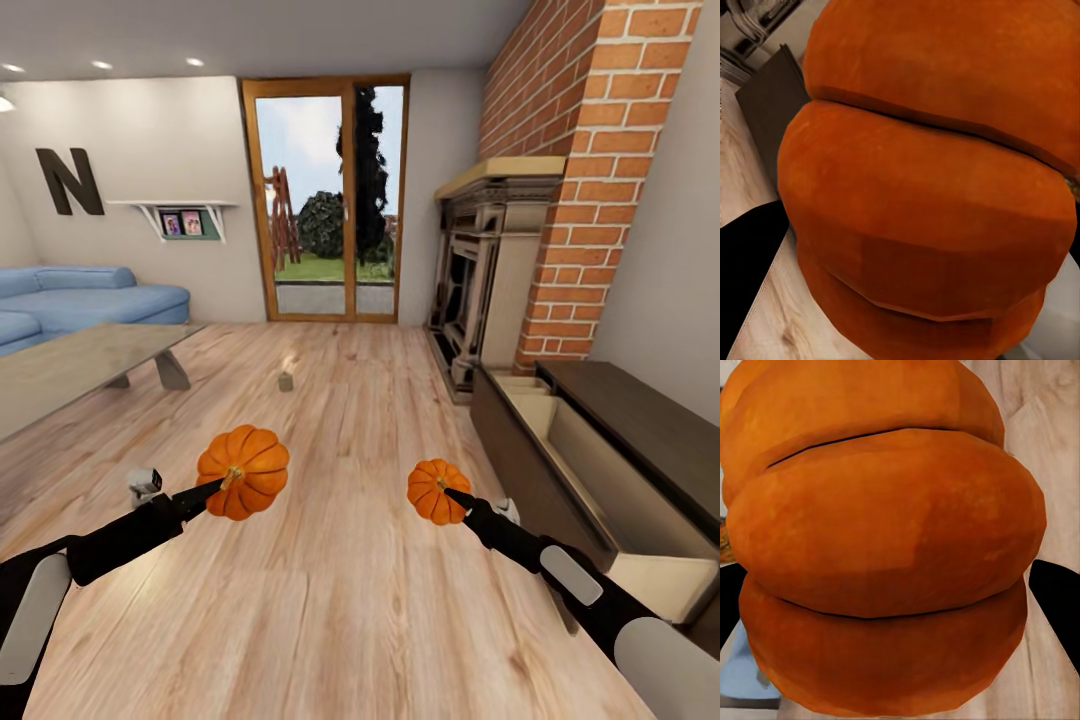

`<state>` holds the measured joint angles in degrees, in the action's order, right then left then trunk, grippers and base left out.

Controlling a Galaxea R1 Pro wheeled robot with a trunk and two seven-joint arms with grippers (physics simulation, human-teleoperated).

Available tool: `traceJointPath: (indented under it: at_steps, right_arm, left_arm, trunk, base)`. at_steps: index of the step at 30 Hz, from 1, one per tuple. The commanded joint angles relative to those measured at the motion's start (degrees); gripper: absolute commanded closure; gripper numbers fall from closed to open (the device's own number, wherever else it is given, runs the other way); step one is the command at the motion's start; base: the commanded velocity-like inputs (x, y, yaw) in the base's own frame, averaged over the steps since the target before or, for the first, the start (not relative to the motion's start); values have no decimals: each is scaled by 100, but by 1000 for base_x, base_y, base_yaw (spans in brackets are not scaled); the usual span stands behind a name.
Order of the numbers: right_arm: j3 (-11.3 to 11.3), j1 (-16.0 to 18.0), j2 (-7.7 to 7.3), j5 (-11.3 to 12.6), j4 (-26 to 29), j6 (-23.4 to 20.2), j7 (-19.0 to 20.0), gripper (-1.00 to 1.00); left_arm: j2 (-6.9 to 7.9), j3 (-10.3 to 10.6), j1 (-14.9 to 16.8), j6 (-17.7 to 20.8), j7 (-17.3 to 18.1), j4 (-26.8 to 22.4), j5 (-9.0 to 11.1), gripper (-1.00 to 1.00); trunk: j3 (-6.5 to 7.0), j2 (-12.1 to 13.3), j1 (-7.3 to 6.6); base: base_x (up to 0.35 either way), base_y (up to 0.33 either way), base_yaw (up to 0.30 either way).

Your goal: Place each of the two pumpkins and all three candles from the living room inside a cabinet in the living room (use any cabinet), then make sure every cabinet is closed, and position the cauldron so it is next to a table in the living room.

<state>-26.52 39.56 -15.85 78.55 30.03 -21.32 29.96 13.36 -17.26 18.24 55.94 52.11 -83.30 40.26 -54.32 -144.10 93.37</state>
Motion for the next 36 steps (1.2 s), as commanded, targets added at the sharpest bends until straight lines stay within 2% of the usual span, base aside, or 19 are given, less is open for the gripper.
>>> traceJointPath:
  at_steps: [1,36]
  right_arm:
    - [-20,7,-5,82,3,-21,10,100]
    - [-25,7,-5,82,12,-21,10,100]
  left_arm:
    - [-1,-5,5,48,19,-2,61,100]
    - [-1,-13,5,48,19,-2,69,100]
  trunk:
    - [-5,-3,2]
    - [-5,-3,2]
  base:
    - [336,0,0]
    - [336,18,0]
